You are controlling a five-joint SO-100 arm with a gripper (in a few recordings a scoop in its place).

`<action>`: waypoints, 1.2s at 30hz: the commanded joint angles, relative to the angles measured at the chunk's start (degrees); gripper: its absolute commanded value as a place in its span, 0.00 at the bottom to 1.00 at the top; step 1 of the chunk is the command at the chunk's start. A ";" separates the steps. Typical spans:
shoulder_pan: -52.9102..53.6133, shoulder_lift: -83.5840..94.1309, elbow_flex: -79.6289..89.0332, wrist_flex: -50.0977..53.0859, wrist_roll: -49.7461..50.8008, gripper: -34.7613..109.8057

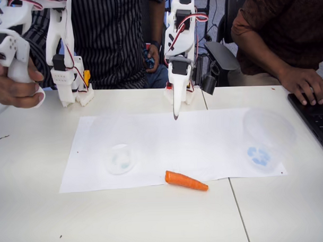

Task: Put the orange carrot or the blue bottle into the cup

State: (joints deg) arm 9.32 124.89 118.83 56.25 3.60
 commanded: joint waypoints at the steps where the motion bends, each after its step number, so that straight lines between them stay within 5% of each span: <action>1: 0.97 -6.33 -11.43 -0.09 2.90 0.53; 36: 0.97 -42.54 -31.03 -0.88 2.90 0.53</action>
State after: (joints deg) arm 9.14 80.60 93.34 55.90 5.27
